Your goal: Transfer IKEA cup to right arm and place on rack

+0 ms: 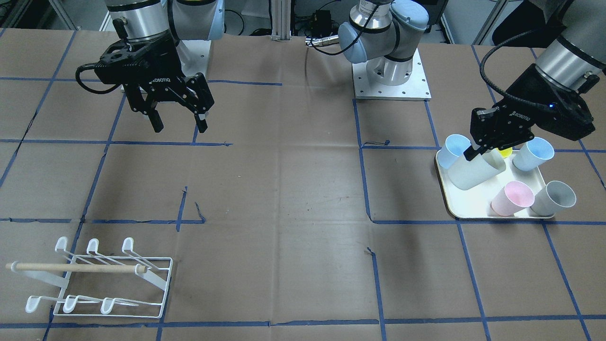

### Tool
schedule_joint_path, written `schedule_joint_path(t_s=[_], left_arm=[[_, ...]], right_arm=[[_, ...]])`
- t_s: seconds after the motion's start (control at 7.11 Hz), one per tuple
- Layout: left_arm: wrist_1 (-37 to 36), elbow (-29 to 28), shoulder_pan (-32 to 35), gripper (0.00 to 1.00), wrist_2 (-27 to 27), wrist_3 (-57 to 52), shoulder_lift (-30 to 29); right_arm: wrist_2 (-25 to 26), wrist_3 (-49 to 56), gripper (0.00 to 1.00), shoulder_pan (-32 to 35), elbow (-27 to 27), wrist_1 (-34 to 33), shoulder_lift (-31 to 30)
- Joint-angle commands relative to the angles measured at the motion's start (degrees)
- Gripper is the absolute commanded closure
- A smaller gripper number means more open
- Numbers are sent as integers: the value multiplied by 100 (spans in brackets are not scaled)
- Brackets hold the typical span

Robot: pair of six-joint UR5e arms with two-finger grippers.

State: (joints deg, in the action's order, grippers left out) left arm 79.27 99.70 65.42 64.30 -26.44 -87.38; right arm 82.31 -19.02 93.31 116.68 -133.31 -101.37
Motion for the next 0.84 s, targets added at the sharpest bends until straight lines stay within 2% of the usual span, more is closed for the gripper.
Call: schedule_joint_path(t_s=[0.0,0.14,0.28,0.56,0.7], left_arm=[[-384,67,14,100,-1397,-673,54],[-604,85,14,100,-1873,-773,37],[-1006,189,127,100,-2077,-792,63],[-3073,976,566,100,-2220,-775,-33],[-4128,1495,620,100,-2612,-766,-34]], right_arm=[[-30,-917,0,12,748,-2592,21],[-431,-954,0,3,977,-2795,-14],[-1200,-1572,0,-5,988,-2962,29],[-1305,-4114,0,3,1006,-3751,4],[-1418,-5145,0,12,1015,-3894,12]])
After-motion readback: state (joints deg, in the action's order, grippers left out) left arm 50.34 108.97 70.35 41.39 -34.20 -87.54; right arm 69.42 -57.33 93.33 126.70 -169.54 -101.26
